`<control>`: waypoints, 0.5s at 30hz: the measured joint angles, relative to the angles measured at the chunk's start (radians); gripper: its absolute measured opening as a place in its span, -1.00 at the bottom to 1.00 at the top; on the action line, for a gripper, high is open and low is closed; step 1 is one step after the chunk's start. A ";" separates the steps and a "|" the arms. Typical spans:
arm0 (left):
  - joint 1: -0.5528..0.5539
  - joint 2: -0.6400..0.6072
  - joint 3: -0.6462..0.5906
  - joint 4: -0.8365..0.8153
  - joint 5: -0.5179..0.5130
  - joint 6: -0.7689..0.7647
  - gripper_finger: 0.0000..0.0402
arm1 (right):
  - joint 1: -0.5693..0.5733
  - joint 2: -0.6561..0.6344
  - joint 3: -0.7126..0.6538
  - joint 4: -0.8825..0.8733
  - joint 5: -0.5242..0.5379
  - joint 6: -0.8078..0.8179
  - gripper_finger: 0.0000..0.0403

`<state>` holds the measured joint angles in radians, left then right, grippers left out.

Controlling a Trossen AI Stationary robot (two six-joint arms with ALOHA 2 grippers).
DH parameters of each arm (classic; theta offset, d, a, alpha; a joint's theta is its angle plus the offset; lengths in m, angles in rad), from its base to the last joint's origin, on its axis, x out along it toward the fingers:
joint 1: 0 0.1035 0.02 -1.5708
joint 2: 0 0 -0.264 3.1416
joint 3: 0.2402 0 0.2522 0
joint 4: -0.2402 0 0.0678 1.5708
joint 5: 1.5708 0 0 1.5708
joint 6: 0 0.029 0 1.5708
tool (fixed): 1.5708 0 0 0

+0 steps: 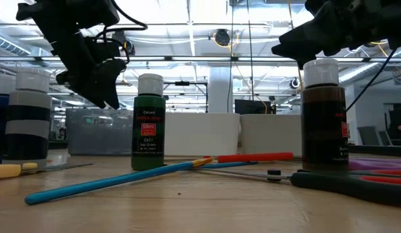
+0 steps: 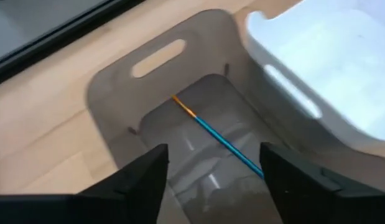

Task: Pick & Place Paint Supplies
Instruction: Put the blue paint brush into the black bin

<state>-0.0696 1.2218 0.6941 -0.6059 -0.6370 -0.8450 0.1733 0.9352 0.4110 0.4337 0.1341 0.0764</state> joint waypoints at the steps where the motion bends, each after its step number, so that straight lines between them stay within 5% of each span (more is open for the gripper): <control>1: 0.000 -0.001 0.000 0.021 0.012 0.016 0.36 | 0.006 0.003 0.000 -0.003 0.002 -0.022 -0.19; 6: 0.000 -0.001 0.000 0.119 0.074 0.104 0.50 | 0.072 0.054 0.008 -0.052 0.095 -0.040 -0.15; 11: 0.000 -0.001 0.000 0.171 0.131 0.141 0.54 | 0.199 0.089 0.122 -0.409 0.299 0.019 -0.16; 15: 0.000 -0.001 0.000 0.196 0.132 0.144 0.51 | 0.297 0.141 0.200 -0.680 0.388 0.220 -0.16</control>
<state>-0.0692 1.2209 0.6945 -0.4099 -0.5053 -0.7010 0.4701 1.0762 0.6111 -0.2461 0.5217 0.2964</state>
